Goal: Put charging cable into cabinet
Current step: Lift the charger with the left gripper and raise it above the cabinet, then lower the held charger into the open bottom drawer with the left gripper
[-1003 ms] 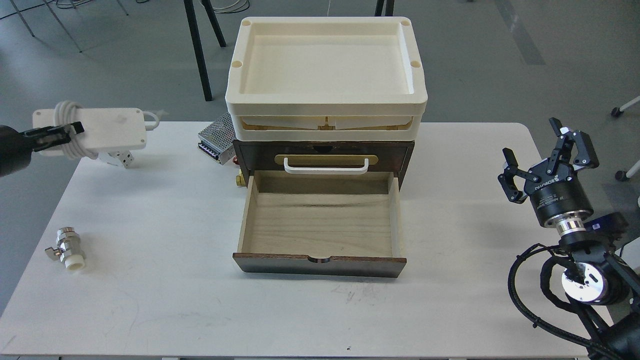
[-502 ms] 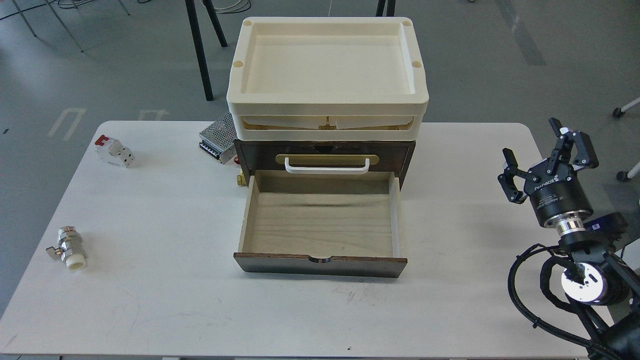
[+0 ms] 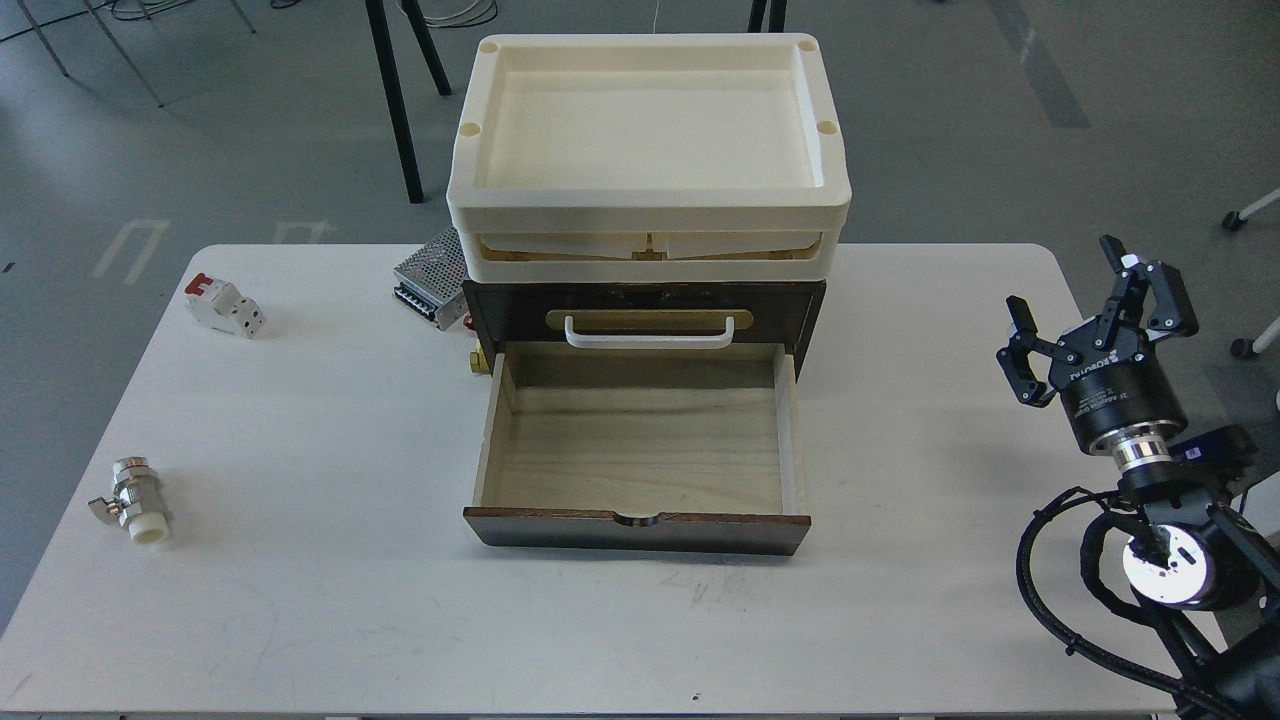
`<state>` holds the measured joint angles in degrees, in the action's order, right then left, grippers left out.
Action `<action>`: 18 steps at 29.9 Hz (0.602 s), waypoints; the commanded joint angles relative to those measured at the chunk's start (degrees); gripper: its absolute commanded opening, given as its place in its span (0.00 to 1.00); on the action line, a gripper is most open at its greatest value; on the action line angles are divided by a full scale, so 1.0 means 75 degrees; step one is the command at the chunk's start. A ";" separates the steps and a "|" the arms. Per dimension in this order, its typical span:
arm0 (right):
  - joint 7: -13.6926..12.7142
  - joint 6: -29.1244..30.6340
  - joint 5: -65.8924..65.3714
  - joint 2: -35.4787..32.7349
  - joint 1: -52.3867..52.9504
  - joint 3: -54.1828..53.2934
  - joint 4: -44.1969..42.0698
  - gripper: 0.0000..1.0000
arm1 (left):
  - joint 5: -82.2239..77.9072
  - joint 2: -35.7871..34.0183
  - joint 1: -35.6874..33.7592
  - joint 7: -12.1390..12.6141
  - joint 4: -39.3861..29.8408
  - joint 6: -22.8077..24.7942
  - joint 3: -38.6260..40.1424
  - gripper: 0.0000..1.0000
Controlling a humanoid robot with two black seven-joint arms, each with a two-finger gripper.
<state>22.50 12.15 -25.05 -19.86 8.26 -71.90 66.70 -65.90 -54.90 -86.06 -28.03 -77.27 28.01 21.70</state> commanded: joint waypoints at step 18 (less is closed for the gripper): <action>0.0000 -0.0003 0.0000 0.0000 0.0000 0.0001 0.0001 0.99 | -0.3049 0.2363 0.2532 0.0004 -0.0280 -0.0002 -0.1135 0.04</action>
<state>22.50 12.13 -25.05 -19.86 8.26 -71.90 66.70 -87.75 -37.02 -70.33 -28.00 -79.26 28.00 13.19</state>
